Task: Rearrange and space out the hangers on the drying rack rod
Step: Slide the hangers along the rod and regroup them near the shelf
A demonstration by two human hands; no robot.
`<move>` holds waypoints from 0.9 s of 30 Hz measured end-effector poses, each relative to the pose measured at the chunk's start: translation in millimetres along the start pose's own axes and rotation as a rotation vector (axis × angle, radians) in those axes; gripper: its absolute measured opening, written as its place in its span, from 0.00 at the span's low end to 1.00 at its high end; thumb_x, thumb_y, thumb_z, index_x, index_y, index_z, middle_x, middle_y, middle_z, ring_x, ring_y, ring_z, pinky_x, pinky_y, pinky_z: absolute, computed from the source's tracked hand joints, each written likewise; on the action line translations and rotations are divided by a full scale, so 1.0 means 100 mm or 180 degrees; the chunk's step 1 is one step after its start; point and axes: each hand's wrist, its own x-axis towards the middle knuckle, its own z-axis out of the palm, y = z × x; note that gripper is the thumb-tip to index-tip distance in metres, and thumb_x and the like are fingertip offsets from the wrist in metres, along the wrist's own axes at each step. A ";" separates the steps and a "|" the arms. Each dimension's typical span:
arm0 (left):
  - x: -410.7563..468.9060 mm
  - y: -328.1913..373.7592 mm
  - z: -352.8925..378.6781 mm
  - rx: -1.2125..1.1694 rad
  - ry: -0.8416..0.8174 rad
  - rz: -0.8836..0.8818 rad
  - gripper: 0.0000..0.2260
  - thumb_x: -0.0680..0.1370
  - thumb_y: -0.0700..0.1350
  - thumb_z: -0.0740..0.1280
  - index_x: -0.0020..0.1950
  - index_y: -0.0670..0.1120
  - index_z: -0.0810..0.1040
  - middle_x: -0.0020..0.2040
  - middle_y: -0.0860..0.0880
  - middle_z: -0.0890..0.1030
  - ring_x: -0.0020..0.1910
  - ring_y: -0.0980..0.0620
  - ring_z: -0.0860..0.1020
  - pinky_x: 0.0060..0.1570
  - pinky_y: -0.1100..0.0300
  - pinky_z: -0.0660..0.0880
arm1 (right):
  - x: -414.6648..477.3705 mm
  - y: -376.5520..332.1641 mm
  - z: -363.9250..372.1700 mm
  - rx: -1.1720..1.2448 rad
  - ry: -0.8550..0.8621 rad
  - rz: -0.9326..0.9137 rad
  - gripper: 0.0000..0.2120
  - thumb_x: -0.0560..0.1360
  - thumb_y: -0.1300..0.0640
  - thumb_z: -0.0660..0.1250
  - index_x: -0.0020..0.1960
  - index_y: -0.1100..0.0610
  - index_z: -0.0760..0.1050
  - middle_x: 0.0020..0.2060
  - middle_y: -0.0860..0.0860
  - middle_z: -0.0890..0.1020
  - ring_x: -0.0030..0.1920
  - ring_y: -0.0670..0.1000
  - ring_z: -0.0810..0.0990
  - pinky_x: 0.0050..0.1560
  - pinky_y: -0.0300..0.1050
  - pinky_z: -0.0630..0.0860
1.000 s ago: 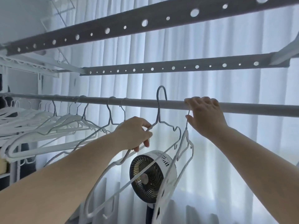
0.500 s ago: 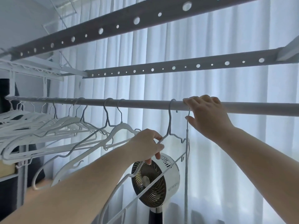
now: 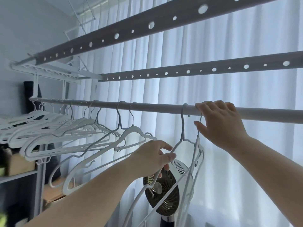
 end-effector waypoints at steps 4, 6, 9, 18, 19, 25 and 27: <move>-0.07 -0.03 -0.10 0.0516 0.0623 0.0361 0.12 0.77 0.52 0.62 0.58 0.51 0.75 0.33 0.58 0.76 0.42 0.53 0.80 0.51 0.55 0.77 | 0.00 -0.02 -0.01 0.0052 -0.0017 0.0081 0.23 0.77 0.49 0.58 0.70 0.54 0.63 0.67 0.51 0.70 0.65 0.56 0.67 0.64 0.47 0.58; -0.12 -0.06 -0.22 0.0381 0.0966 0.0528 0.06 0.76 0.51 0.63 0.51 0.53 0.77 0.31 0.58 0.76 0.42 0.54 0.80 0.48 0.58 0.76 | 0.03 -0.06 -0.04 0.0163 0.0027 0.0146 0.23 0.77 0.49 0.59 0.70 0.54 0.64 0.68 0.51 0.68 0.67 0.56 0.66 0.65 0.47 0.58; -0.17 -0.21 -0.39 0.0224 0.1232 0.0574 0.03 0.76 0.48 0.63 0.44 0.55 0.76 0.32 0.57 0.78 0.41 0.53 0.80 0.44 0.60 0.74 | 0.15 -0.17 -0.16 0.0252 0.0145 0.0136 0.23 0.76 0.51 0.61 0.70 0.55 0.65 0.69 0.52 0.67 0.69 0.56 0.62 0.68 0.48 0.57; -0.22 -1.10 -1.22 0.0423 0.2014 0.0506 0.07 0.75 0.44 0.64 0.47 0.49 0.81 0.34 0.55 0.79 0.44 0.49 0.81 0.49 0.55 0.76 | 0.73 -1.04 -0.12 0.0265 -0.0176 -0.0168 0.18 0.76 0.51 0.60 0.66 0.52 0.69 0.67 0.50 0.71 0.68 0.53 0.65 0.67 0.46 0.61; -0.21 -1.22 -1.36 0.0468 0.2166 0.0484 0.07 0.76 0.44 0.64 0.48 0.49 0.81 0.35 0.54 0.79 0.44 0.49 0.80 0.47 0.56 0.75 | 0.80 -1.18 -0.07 0.0247 -0.0261 -0.0205 0.19 0.77 0.51 0.60 0.66 0.52 0.69 0.67 0.49 0.70 0.69 0.52 0.65 0.67 0.46 0.61; -0.19 -2.09 -1.96 0.1132 0.2286 0.0340 0.14 0.73 0.48 0.60 0.49 0.44 0.81 0.47 0.45 0.83 0.49 0.41 0.78 0.48 0.53 0.73 | 1.22 -1.99 0.24 0.0173 -0.0488 -0.0245 0.20 0.77 0.50 0.58 0.69 0.51 0.65 0.67 0.48 0.70 0.68 0.51 0.66 0.63 0.46 0.65; -0.17 -2.36 -2.11 0.1369 0.2207 0.0317 0.16 0.70 0.49 0.60 0.51 0.43 0.81 0.49 0.44 0.83 0.50 0.40 0.78 0.48 0.52 0.73 | 1.37 -2.22 0.38 0.0042 -0.0559 -0.0213 0.22 0.78 0.50 0.58 0.70 0.52 0.63 0.68 0.49 0.69 0.68 0.52 0.65 0.65 0.46 0.64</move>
